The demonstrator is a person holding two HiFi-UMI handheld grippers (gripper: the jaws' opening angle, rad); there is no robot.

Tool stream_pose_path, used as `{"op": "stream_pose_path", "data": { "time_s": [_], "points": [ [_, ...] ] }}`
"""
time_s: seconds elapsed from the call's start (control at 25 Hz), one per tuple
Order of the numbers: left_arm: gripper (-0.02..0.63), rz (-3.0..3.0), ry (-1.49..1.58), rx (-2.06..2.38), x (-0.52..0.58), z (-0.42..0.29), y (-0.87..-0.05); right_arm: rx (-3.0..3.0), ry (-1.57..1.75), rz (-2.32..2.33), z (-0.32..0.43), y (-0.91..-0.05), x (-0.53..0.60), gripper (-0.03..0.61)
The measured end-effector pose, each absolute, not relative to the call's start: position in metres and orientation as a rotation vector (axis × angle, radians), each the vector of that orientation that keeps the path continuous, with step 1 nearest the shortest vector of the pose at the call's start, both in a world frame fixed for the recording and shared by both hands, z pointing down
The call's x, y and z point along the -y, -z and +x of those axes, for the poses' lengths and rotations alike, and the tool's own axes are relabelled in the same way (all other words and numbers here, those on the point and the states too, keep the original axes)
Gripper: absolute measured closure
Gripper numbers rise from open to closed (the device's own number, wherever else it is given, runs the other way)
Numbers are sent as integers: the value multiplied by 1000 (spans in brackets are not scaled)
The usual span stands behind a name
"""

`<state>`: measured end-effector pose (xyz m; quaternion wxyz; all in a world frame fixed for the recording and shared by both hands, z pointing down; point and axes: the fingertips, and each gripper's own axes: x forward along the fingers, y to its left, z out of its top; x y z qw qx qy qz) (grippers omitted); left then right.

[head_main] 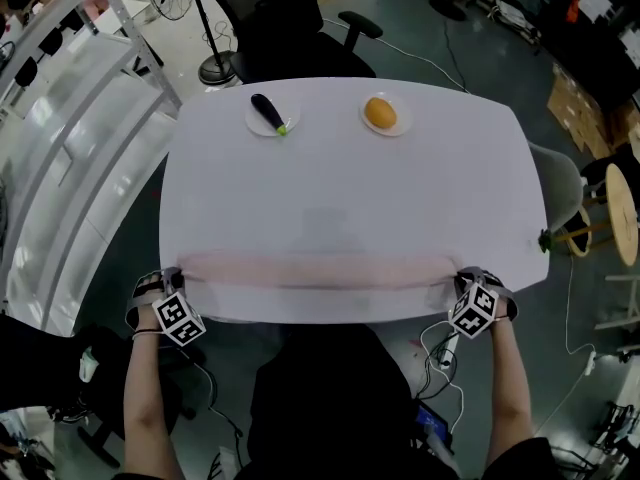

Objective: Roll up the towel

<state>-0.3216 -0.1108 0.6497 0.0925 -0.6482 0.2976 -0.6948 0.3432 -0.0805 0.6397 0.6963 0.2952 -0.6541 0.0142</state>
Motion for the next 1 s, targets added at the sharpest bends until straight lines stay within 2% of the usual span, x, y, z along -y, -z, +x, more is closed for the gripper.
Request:
{"op": "stream_pose_path", "data": {
  "time_s": [0.16, 0.28, 0.32, 0.4, 0.44, 0.56, 0.64, 0.68, 1.0],
  "points": [
    [567, -1958, 2045, -913, 108, -320, -658, 1436, 12, 653, 342, -649, 80, 549],
    [477, -2032, 2030, -990, 109, -320, -653, 1431, 32, 682, 344, -644, 82, 521],
    [429, -2065, 2025, -1018, 109, -320, -650, 1436, 15, 701, 344, -641, 81, 486],
    [296, -2158, 1999, -1095, 108, -320, -640, 1449, -43, 742, 344, -635, 77, 326],
    [278, -2210, 1974, -1146, 107, -319, -635, 1454, -66, 770, 345, -630, 74, 267],
    [276, -2342, 1880, -1306, 102, -319, -618, 1479, -128, 908, 346, -609, 69, 194],
    [273, -2455, 1796, -1411, 96, -315, -611, 1539, -240, 1013, 337, -596, 61, 100],
    [267, -2518, 1742, -1463, 93, -312, -607, 1586, -304, 1058, 329, -590, 56, 83],
    [257, -2907, 1191, -1618, 79, -241, -566, 2024, -560, 1297, 231, -546, 45, 71]
  ]
}}
